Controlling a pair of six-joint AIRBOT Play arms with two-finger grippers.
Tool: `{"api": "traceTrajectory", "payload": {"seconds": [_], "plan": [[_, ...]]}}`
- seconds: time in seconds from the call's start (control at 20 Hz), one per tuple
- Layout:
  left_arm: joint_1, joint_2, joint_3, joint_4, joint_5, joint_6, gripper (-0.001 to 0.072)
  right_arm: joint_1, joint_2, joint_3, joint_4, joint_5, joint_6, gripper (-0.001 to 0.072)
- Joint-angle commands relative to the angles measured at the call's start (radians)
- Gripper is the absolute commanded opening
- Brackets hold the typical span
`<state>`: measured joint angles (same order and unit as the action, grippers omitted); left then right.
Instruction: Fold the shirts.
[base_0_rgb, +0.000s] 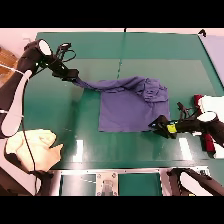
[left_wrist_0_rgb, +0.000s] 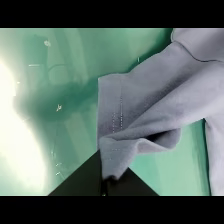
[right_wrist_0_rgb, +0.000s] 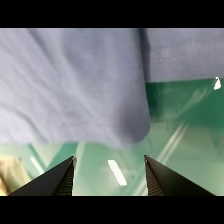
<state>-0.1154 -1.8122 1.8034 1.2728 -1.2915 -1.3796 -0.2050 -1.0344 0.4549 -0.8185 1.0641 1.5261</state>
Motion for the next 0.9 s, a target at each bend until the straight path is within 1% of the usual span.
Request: {"api": "traceTrajectory", "payload": {"seconds": [0.0,0.05,0.1,0.15,0.25,0.3,0.45,0.55,0.7,0.85], "plan": [[0.000,-0.001,0.000,0.011,-0.007,0.000,0.0021,0.096,-0.027,-0.053,0.078,-0.201,-0.009,0.0481],[0.000,0.000,0.000,0.020,-0.019,0.000,0.0020,0.109,-0.052,-0.034,0.089,-0.238,-0.017,0.0433],[0.000,0.001,0.000,0.040,-0.039,0.001,0.0021,0.110,-0.083,-0.005,0.089,-0.255,-0.021,0.0305],[0.000,0.003,0.004,0.080,-0.071,0.001,0.0020,0.099,-0.120,0.035,0.076,-0.255,-0.046,0.0155],[0.001,0.016,0.010,0.197,-0.138,0.000,0.0020,0.051,-0.193,0.141,0.046,-0.227,-0.072,0.0039],[0.001,0.031,0.009,0.239,-0.148,-0.005,0.0019,0.015,-0.236,0.219,0.015,-0.203,-0.072,0.0014],[0.001,0.079,-0.012,0.246,-0.201,-0.018,0.0019,-0.058,-0.396,0.497,-0.084,-0.087,-0.072,0.0014],[0.001,0.132,-0.096,0.246,-0.262,-0.023,0.0019,-0.069,-0.513,0.679,-0.146,-0.010,-0.072,0.0013],[0.001,0.257,-0.364,0.246,-0.267,-0.023,0.0019,-0.068,-0.677,0.921,-0.174,0.073,-0.071,0.0013],[0.001,0.377,-0.659,0.248,-0.206,-0.026,0.0019,-0.044,-0.794,1.066,-0.174,0.143,-0.072,0.0013]]}}
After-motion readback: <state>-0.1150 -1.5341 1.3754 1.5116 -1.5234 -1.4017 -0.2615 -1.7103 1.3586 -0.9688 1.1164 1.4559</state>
